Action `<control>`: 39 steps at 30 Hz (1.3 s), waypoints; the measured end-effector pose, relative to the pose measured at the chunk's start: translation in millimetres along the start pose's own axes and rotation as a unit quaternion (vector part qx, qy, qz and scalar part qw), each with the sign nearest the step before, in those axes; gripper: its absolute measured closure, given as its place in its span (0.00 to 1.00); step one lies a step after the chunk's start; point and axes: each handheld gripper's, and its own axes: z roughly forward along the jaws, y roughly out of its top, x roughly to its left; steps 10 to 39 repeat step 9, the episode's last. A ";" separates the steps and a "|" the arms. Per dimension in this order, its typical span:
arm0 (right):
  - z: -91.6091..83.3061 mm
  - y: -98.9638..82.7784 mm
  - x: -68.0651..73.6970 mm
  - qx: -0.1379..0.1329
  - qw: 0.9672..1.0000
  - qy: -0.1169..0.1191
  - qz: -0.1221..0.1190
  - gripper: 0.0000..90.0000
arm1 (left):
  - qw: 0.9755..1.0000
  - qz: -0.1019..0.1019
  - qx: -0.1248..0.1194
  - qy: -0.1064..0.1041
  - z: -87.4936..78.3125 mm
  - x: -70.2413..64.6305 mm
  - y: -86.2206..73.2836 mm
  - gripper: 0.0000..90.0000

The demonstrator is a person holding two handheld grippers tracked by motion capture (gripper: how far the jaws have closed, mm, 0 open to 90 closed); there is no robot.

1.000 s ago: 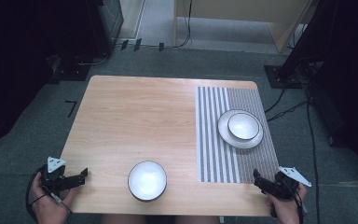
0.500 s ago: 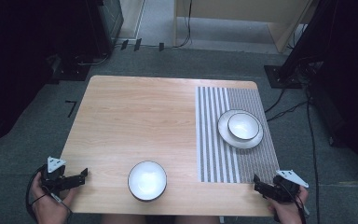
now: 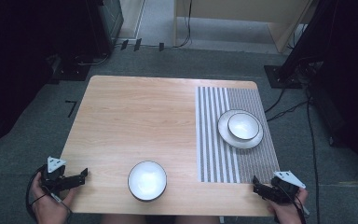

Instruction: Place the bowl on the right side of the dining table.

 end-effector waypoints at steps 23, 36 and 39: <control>0.4 -1.9 -1.2 -0.006 1.000 0.004 0.003 0.00 | 1.000 0.000 0.000 0.000 0.0 0.0 0.0 0.00; 0.4 -1.9 -1.2 -0.006 1.000 0.004 0.003 0.00 | 1.000 0.000 0.000 0.000 0.0 0.0 0.0 0.00; 0.4 -1.9 -1.2 -0.006 1.000 0.004 0.003 0.00 | 1.000 0.000 0.000 0.000 0.0 0.0 0.0 0.00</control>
